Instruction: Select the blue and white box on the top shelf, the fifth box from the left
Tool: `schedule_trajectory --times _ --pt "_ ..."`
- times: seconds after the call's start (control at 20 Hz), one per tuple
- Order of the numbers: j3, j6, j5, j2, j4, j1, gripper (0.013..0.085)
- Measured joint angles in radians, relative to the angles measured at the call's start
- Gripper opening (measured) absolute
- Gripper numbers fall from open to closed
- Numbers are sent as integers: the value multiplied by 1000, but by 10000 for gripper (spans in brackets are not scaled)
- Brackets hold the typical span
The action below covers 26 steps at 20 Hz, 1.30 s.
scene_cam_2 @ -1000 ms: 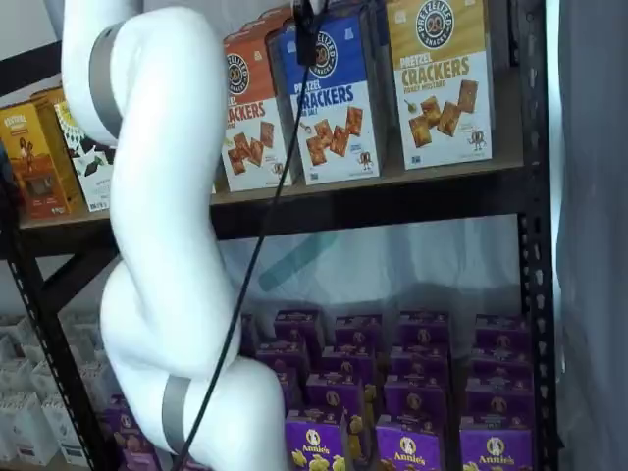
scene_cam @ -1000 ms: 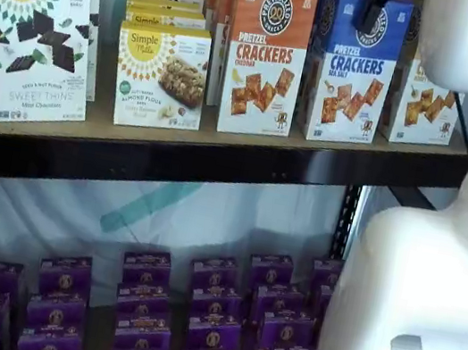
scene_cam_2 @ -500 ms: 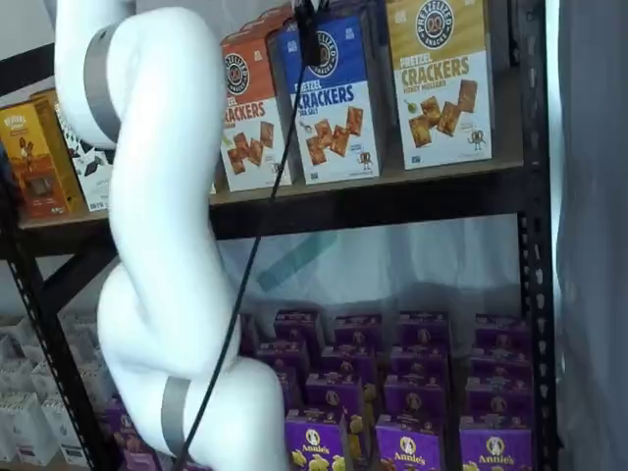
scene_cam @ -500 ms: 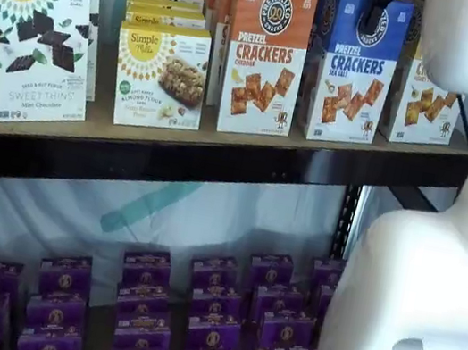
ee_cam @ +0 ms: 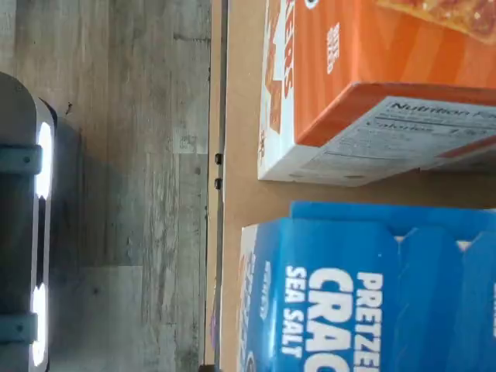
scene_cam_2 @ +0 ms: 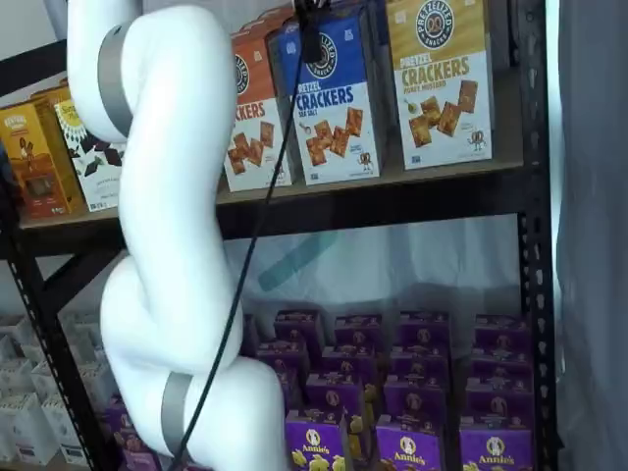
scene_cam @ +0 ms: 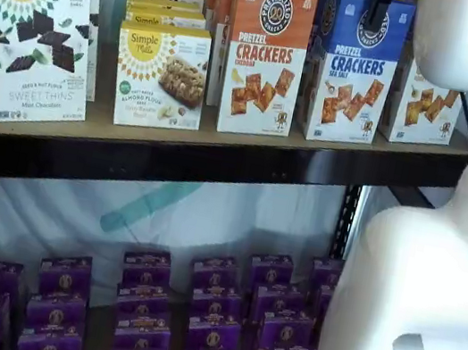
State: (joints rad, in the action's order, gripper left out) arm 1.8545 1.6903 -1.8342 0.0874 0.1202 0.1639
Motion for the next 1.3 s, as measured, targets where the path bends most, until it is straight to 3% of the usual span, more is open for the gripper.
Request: schedule_trajectory --times 0.3,0.5,1.0,1.3 --pt "1 -2 1 -3 16 3 850" --pt "-6 -6 7 0 19 1 730" --pt "-32 -12 28 11 22 -6 730" --pt "-39 -15 30 14 26 -8 610"
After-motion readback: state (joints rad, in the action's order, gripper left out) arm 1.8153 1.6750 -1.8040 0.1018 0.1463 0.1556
